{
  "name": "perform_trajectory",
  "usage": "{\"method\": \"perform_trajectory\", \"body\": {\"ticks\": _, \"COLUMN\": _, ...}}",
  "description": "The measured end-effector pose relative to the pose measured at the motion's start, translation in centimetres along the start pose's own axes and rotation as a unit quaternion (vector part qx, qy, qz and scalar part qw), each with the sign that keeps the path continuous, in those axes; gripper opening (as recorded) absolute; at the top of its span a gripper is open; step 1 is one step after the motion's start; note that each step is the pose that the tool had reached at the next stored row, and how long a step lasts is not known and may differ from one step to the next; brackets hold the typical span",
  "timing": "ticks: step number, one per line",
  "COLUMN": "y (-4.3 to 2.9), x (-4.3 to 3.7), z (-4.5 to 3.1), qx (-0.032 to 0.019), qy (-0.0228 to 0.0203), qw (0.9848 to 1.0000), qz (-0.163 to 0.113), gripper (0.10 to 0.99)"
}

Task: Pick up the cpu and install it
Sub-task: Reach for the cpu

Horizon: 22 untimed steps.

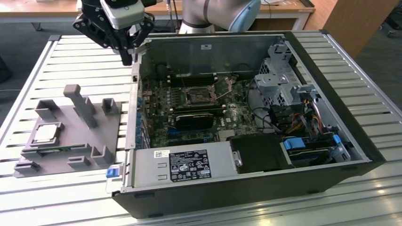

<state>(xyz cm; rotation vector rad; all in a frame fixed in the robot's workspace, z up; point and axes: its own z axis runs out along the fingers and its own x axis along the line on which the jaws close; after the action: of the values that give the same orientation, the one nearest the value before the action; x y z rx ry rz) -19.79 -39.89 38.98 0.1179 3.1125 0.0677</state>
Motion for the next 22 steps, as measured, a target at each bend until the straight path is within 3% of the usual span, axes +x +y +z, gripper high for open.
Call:
{"method": "perform_trajectory", "body": {"ticks": 15, "y": -0.04, "x": 0.47, "z": 0.03, "qx": 0.0000, "qy": 0.0000, "qw": 1.0000, "qz": 0.000, "gripper": 0.106}}
{"method": "perform_trajectory", "body": {"ticks": 22, "y": -0.09, "x": 1.10, "z": 0.03, "qx": 0.0000, "qy": 0.0000, "qw": 1.0000, "qz": 0.000, "gripper": 0.106}}
